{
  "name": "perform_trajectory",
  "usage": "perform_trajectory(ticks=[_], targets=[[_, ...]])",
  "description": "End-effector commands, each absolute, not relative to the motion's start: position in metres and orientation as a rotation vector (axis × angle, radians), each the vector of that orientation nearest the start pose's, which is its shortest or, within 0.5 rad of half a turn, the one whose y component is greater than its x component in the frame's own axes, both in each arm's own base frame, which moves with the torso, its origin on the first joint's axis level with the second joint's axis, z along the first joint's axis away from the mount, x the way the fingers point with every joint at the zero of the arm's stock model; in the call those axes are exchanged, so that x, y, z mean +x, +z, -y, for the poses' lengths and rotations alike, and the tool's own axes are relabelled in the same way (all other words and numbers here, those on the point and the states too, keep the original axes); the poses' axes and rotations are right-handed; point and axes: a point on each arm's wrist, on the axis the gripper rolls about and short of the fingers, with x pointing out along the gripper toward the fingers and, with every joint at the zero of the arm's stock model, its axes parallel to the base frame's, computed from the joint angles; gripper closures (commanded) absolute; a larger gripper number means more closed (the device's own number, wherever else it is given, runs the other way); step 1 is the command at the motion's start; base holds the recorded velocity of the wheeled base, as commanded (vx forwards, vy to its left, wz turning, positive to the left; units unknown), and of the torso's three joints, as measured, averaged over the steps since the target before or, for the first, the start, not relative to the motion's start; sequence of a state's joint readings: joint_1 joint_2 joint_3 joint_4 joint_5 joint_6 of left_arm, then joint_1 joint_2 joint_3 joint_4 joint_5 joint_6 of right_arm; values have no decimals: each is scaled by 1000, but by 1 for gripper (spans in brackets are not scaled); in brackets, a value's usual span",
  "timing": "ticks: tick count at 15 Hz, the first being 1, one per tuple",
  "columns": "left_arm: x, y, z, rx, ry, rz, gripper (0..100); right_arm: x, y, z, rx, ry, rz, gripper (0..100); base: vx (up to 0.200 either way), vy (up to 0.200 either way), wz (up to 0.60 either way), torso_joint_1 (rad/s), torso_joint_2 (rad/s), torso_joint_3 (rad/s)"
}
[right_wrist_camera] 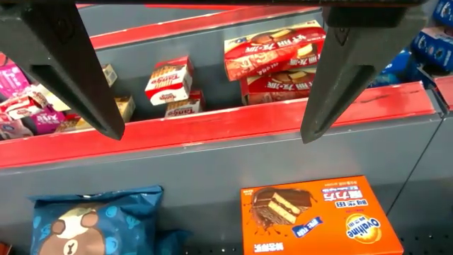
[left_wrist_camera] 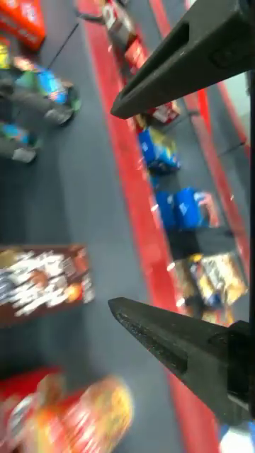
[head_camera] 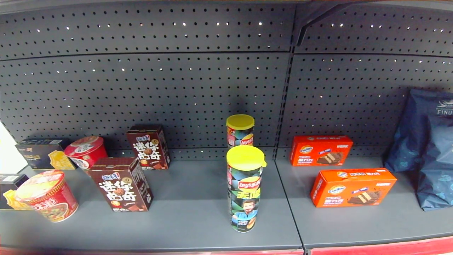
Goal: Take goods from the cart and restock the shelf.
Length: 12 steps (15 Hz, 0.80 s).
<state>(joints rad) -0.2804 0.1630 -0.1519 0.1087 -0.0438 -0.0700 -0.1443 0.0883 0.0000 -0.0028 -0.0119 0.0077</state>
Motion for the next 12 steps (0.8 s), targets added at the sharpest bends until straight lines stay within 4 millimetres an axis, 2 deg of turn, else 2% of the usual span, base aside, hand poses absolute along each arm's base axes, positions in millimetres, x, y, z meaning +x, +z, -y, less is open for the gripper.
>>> perform_trajectory(ticks=[1,3,5,6,8,12], targets=[[-21,87,-1,-74,-279,-122,0,-15,78,-2,14,-157,-90,0,0,0,0,0,0,0],[-20,86,0,-59,-237,-118,0,-15,78,-2,14,-157,-90,0,0,0,0,0,0,0],[-19,84,2,34,-156,-86,0,-15,78,-2,14,-157,-90,0,0,0,0,0,0,0],[-19,84,2,39,-155,-84,0,-15,78,-2,14,-157,-90,0,0,0,0,0,0,0],[-20,85,3,27,-257,-82,0,-15,78,-2,14,-157,-90,0,0,0,0,0,0,0],[-22,83,1,88,-34,-41,0,-16,78,-2,14,-157,-88,0,0,0,0,0,0,0]])
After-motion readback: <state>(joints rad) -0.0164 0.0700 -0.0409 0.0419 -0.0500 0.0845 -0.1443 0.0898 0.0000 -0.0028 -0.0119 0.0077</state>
